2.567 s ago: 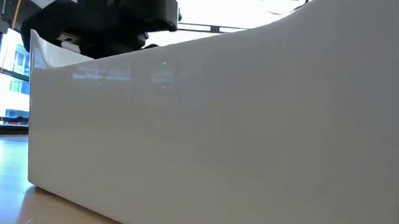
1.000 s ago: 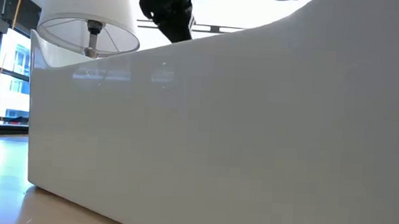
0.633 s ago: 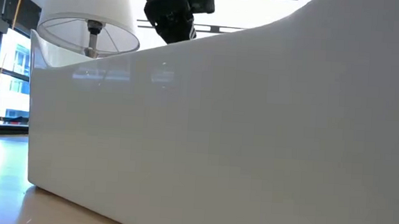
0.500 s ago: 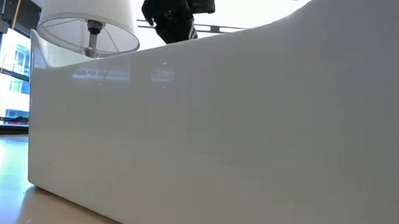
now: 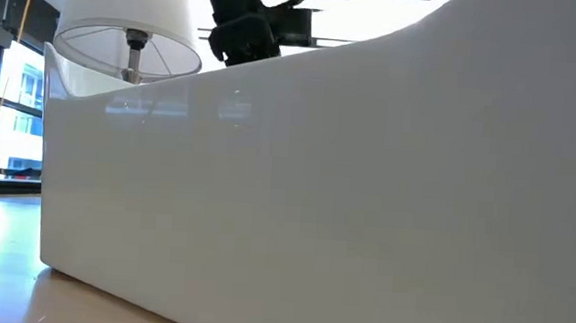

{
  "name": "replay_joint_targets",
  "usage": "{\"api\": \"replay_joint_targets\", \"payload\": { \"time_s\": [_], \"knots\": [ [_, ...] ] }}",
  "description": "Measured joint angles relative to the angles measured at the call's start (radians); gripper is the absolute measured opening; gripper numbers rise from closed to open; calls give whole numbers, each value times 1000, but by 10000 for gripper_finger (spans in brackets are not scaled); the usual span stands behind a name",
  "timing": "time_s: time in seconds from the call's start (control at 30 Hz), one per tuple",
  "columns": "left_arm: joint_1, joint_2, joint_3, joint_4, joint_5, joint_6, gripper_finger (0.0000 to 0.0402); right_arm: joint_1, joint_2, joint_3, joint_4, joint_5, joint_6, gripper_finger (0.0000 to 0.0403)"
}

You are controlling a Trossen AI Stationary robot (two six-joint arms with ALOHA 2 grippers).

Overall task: Stack baskets by color
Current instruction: Stack the bottom left gray bin into the top gray bin

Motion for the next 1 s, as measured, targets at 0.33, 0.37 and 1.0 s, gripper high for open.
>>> {"api": "replay_joint_targets", "payload": {
  "time_s": [0.33, 0.37, 1.0],
  "knots": [
    [11, 35, 0, -16, 4, 1, 0, 0, 0, 0, 0, -7, 0, 108],
    [11, 36, 0, -12, 4, 0, 0, 0, 0, 0, 1, -8, 0, 108],
    [10, 56, 0, -33, 3, 0, 87, 0, 0, 0, 2, -33, 3, 108]
  ]
}}
